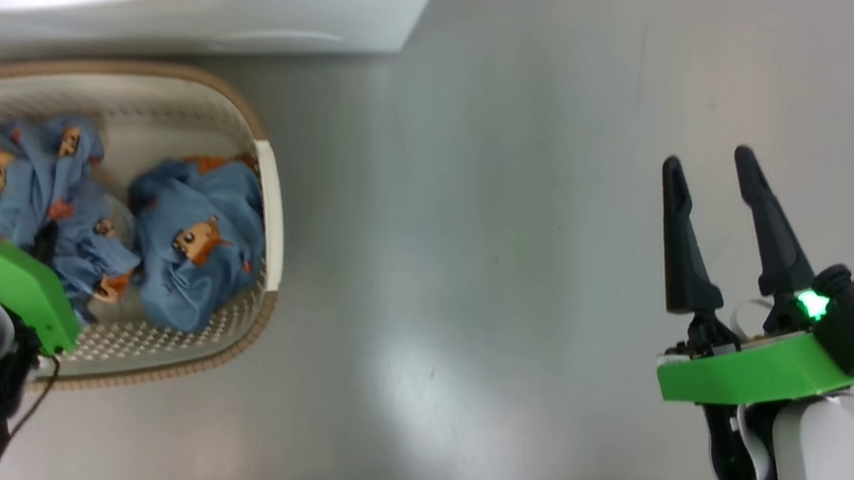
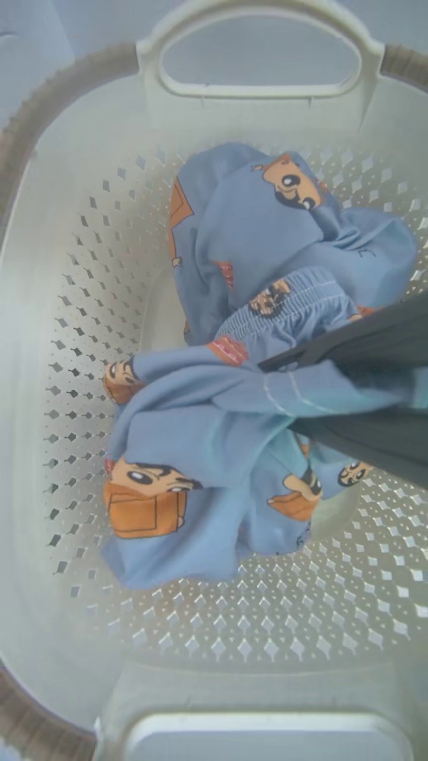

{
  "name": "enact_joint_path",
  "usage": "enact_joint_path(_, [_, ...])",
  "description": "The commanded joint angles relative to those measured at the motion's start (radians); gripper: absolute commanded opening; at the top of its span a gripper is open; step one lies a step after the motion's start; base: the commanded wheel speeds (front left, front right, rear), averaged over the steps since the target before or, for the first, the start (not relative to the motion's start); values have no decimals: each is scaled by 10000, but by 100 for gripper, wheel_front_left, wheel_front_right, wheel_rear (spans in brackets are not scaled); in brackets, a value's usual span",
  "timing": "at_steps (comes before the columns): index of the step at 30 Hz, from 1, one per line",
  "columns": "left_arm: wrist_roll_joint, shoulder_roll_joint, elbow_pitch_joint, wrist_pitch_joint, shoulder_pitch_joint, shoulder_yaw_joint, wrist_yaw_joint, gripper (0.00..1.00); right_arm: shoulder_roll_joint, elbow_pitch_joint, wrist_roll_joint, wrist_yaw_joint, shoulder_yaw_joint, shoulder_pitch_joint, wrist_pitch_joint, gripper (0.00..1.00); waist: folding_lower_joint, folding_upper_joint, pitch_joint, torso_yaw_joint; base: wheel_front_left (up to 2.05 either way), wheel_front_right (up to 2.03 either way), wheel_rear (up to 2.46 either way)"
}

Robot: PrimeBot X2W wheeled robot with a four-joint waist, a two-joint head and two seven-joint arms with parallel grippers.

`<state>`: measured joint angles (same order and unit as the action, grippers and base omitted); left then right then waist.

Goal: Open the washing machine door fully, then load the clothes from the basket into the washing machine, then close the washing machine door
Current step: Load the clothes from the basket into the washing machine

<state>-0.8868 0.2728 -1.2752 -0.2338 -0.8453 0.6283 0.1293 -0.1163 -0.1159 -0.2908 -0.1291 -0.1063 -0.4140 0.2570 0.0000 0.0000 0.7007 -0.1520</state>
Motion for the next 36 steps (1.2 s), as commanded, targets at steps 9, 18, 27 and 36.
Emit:
enact_joint_path(9, [169, 441, 1193, -275, 1403, -904, 14, 0, -141, -202, -111, -16, 31, 1280, 48, 100, 0, 0, -2504, 606, 0, 0, 0])
enact_joint_path(18, [1331, 373, 2705, -277, 2940, -2344, -123, 0, -252, -533, -240, -16, 221, 2333, 48, 100, 0, 0, -4067, 839, 0, 0, 0])
enact_joint_path(27, [3033, 24, 4868, -278, 4867, -4297, -160, 0, -417, -713, -360, -16, 335, 3392, 48, 100, 0, 0, -5417, 1047, 0, 0, 0])
enact_joint_path(36, [4522, -588, 7263, -279, 6560, -5752, -71, 0, -544, -724, -464, -16, 518, 4227, 48, 100, 0, 0, -6314, 1260, 0, 0, 0])
